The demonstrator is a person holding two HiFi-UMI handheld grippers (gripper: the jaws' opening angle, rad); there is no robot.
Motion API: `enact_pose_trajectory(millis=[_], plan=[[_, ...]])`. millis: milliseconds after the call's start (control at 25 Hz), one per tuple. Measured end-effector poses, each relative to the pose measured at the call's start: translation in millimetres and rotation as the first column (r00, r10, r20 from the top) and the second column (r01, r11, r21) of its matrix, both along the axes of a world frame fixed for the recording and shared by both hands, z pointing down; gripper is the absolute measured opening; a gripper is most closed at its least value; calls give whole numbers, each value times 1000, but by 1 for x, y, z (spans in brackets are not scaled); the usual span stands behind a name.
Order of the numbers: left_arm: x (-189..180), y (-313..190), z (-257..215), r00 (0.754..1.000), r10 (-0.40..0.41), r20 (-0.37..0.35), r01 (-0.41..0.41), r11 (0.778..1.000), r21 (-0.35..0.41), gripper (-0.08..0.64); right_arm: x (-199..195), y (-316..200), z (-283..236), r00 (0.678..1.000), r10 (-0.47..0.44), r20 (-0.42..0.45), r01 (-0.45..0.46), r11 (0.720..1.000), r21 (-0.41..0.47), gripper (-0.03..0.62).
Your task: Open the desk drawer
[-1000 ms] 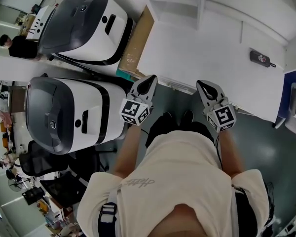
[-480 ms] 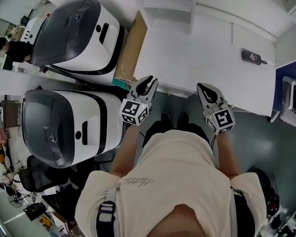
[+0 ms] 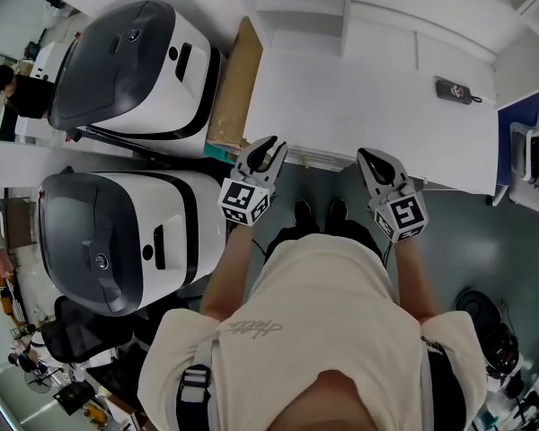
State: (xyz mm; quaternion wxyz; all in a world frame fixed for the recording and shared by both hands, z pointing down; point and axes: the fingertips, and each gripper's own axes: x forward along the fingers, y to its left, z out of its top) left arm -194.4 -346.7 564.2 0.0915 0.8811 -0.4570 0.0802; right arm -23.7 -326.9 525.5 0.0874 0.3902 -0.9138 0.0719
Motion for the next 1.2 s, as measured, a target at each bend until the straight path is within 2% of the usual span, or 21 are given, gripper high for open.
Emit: enact_pose_trajectory(millis=[160,360,480,840,1040,1200], plan=[[-3,-2,22,1000,-6,27,7,999,-34,89,-1,2,13,1000,4,-7,-5,999,-31,2],[-9,-1,69,999,-10,38,16,989,-145,89,-5,5,30,1000,12,-13,-13,998,-66,2],[-10,1,101,998,-5,60,18,975,-220,89,-4,6,41,1000,21,-11,-22,996,-88,2],[-4,5,222,987,42,154,29,903,-430,89,5,7,90,999,28,-27,-33,984,-176,2],[3,13,284,982,71,174,34,840,-541,89,6,11,115,998,12,-60,-24,977,-212,2],[9,10,318,980,81,181,42,807,-589,89,6,7,131,998,-4,-59,-9,973,-231,2]])
